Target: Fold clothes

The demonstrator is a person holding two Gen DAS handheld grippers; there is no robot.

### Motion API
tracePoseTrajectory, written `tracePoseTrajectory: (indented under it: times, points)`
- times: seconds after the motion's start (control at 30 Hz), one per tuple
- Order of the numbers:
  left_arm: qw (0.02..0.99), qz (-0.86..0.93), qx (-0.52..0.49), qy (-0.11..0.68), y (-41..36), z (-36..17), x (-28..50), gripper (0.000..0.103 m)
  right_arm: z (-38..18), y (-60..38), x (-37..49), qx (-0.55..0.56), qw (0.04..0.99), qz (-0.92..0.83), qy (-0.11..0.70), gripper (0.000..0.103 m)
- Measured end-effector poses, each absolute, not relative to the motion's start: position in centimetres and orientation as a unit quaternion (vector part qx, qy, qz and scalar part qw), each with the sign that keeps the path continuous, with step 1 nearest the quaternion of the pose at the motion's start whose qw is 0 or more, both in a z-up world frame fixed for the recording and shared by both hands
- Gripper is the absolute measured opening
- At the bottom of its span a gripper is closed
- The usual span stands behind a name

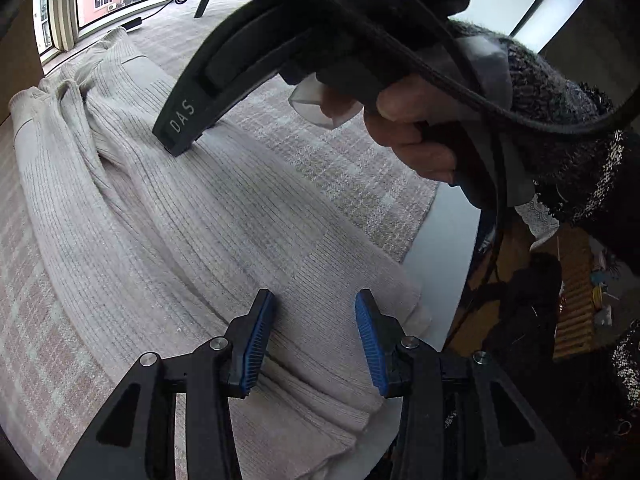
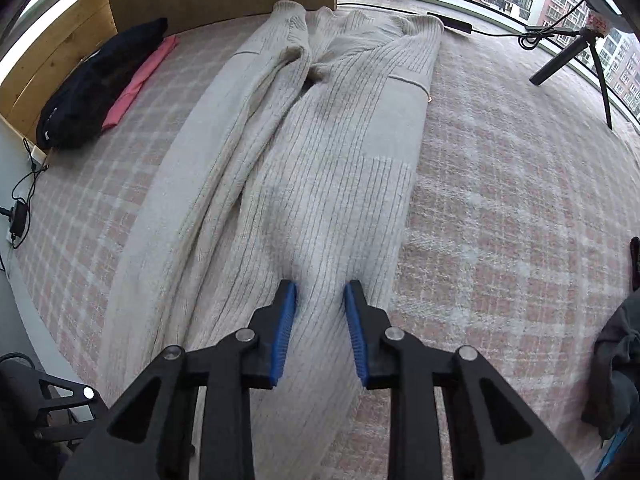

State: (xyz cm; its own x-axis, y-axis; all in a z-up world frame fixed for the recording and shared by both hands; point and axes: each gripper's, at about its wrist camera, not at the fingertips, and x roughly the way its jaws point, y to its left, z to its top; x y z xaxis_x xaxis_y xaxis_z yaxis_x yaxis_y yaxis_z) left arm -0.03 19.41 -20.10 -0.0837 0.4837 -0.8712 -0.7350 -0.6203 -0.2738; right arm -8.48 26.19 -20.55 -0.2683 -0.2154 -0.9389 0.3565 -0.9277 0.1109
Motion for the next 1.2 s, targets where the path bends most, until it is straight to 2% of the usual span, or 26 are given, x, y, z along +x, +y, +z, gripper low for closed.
tracePoseTrajectory:
  times: [0.07,0.2,0.37,0.4,0.43,0.47,0.5,0.7,0.83,0.87,0.9,0.97,1.0,1.07,1.17,1.2]
  points:
    - [0.418,0.726,-0.532,0.118,19.6,-19.8,0.3,0.04,-19.5,27.0,-8.8,0.583,0.183,-0.79,0.045,0.02]
    - [0.389,0.754,-0.521,0.097,17.3,-17.3,-0.1,0.04,-16.9,26.4,-12.1,0.533,0.221,-0.816,0.023,0.02]
    - [0.324,0.768,-0.547,0.082,15.5,-18.5,-2.3,0.04,-19.3,24.7,-21.6,0.532,0.214,-0.819,-0.013,0.02]
    - [0.319,0.767,-0.551,0.081,15.6,-18.9,-2.5,0.04,-20.0,23.9,-23.2,0.544,0.213,-0.812,-0.003,0.02]
    - [0.316,0.766,-0.554,0.081,15.7,-19.3,-2.6,0.04,-20.7,23.4,-24.0,0.557,0.204,-0.805,0.025,0.013]
    - [0.313,0.766,-0.556,0.081,15.8,-19.6,-2.6,0.04,-20.9,23.5,-24.2,0.559,0.2,-0.804,0.041,0.013]
    - [0.311,0.765,-0.558,0.081,16.0,-19.9,-2.7,0.04,-20.8,23.9,-24.2,0.556,0.201,-0.805,0.049,0.01]
    - [0.291,0.78,-0.551,0.055,15.0,-19.0,-2.8,0.04,-19.0,23.6,-23.2,0.541,0.216,-0.809,0.079,0.01]
    - [0.295,0.783,-0.546,0.041,14.2,-19.8,-3.4,0.04,-18.4,24.2,-20.2,0.541,0.27,-0.796,0.028,0.012]
    - [0.302,0.781,-0.545,0.044,14.5,-20.1,-3.4,0.04,-19.3,24.1,-19.8,0.55,0.264,-0.791,0.045,0.012]
    - [0.309,0.779,-0.544,0.047,14.9,-20.5,-3.5,0.044,-20.4,24.1,-19.6,0.558,0.236,-0.792,0.081,0.012]
    - [0.32,0.773,-0.544,0.062,15.5,-20.7,-3.3,0.052,-20.5,25.1,-19.2,0.557,0.204,-0.8,0.086,0.011]
    - [0.321,0.77,-0.546,0.078,15.7,-20.4,-3.0,0.05,-20.2,25.7,-19.0,0.556,0.192,-0.805,0.081,0.012]
    - [0.331,0.766,-0.547,0.066,14.8,-19.3,-2.5,0.046,-18.6,25.6,-17.3,0.53,0.215,-0.819,0.054,0.014]
    - [0.325,0.771,-0.545,0.054,12.4,-18.1,-1.4,0.046,-17.9,22.6,-14.7,0.515,0.3,-0.803,0.005,0.014]
    - [0.321,0.771,-0.547,0.056,12.0,-18.0,-1.2,0.046,-18.4,21.3,-14.0,0.52,0.313,-0.794,0.01,0.014]
